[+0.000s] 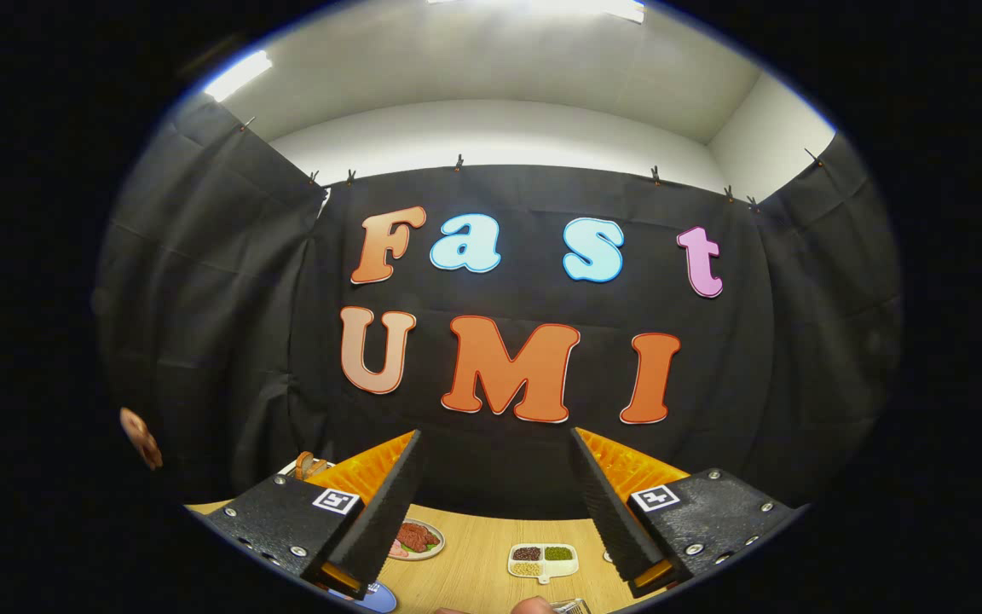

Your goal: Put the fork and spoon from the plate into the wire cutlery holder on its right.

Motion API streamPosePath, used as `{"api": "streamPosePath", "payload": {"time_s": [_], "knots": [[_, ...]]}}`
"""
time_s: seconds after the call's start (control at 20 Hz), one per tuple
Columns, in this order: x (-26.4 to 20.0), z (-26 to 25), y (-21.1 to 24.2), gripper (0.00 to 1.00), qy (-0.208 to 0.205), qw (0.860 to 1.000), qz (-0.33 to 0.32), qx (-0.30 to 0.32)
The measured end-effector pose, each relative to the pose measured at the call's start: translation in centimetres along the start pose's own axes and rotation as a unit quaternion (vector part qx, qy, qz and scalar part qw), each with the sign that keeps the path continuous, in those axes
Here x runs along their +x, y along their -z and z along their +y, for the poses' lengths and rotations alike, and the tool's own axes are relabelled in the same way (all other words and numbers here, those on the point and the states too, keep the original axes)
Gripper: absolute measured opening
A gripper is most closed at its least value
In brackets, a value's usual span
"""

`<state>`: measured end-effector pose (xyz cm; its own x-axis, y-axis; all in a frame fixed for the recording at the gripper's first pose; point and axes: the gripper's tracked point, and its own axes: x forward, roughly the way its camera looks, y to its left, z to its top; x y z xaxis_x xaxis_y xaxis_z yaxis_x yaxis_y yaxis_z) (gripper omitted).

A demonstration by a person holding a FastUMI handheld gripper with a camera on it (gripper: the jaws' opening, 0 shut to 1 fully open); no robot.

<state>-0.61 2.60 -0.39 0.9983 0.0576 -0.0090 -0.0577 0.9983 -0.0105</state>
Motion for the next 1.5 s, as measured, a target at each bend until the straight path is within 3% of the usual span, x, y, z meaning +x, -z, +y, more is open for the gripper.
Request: {"api": "streamPosePath", "payload": {"time_s": [0.55, 0.85, 1.15, 1.3, 1.5], "knots": [[-0.8, 2.6, 4.7, 0.99, -0.028, 0.998, 0.062, -0.013], [-1.1, 5.1, 6.4, 0.99, -0.060, 0.994, 0.091, 0.001], [-2.2, 9.0, 11.2, 0.99, -0.103, 0.982, 0.156, 0.007], [-3.2, 11.6, 16.5, 1.00, -0.136, 0.964, 0.228, 0.026], [-6.8, 16.1, 25.6, 1.00, -0.180, 0.900, 0.390, 0.073]]}}
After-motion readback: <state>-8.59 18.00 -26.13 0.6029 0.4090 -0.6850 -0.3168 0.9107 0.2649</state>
